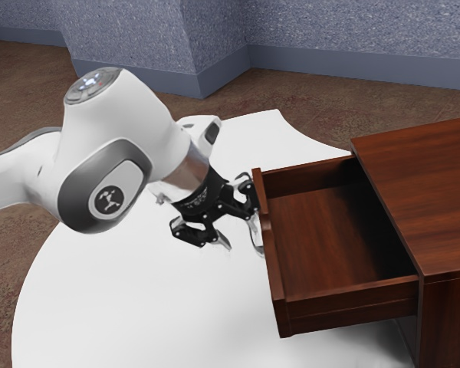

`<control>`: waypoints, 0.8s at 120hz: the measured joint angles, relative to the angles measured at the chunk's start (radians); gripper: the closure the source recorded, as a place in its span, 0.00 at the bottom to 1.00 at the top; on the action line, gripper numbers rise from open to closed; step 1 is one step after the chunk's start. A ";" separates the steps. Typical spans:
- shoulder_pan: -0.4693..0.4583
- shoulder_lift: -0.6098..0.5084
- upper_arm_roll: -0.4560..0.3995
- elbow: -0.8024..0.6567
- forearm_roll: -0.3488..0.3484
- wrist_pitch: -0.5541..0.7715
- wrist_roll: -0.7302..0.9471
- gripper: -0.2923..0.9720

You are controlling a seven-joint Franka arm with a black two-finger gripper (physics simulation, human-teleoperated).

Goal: Pull the drawer handle with one arm to open the drawer

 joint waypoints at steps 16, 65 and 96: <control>-0.002 -0.032 0.000 0.012 0.005 -0.008 -0.002 0.55; -0.191 -0.040 0.140 0.393 0.019 -0.564 -0.164 0.30; -0.188 -0.045 0.137 0.339 0.039 -0.694 -0.272 0.25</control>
